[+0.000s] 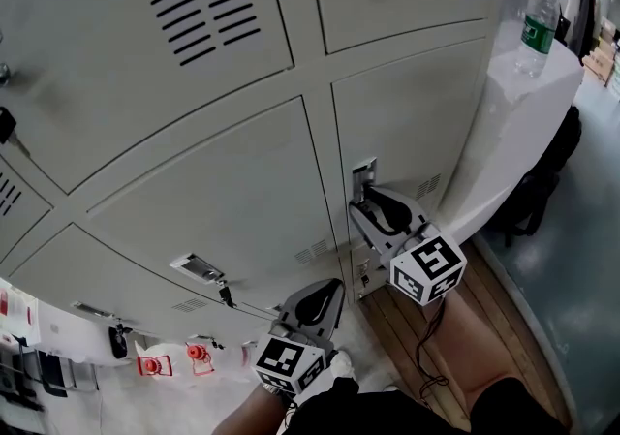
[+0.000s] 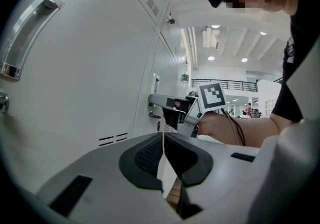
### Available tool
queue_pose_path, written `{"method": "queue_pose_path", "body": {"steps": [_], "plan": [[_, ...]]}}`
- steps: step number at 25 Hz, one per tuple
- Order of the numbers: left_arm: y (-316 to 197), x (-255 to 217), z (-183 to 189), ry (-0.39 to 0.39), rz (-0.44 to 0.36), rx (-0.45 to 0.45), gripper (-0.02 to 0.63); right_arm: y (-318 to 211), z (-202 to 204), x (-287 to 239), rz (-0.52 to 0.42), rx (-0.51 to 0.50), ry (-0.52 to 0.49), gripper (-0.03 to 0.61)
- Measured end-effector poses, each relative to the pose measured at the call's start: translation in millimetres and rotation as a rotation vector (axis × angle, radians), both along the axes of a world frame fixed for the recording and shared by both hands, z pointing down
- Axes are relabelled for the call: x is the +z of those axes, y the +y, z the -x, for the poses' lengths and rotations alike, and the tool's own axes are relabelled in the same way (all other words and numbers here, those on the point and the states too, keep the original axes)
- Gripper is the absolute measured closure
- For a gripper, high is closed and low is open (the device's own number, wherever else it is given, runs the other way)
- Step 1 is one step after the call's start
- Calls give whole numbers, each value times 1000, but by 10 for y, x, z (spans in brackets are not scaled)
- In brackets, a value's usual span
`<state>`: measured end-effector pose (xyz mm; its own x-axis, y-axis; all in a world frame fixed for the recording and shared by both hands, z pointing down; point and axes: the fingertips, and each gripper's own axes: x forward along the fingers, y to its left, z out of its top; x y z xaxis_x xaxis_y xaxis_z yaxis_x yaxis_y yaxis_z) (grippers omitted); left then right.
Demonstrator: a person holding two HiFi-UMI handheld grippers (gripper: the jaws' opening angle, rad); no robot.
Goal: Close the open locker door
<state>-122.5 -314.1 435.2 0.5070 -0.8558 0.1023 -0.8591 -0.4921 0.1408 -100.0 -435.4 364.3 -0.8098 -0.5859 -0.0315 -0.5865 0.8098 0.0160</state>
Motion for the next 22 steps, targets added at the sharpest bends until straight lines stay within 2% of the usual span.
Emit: {"method": "queue_pose_path", "body": {"steps": [7, 14, 20, 22], "plan": [[6, 49, -48, -1, 41, 9, 591, 3, -77, 22, 7, -9, -8, 387], [18, 1, -64, -2, 6, 1, 591, -27, -211, 56, 34, 24, -21, 388], [115, 7, -124, -2, 38, -4, 591, -15, -426, 52, 66, 59, -50, 390], [150, -23, -145, -2, 24, -11, 591, 27, -498, 56, 75, 74, -53, 415]]}}
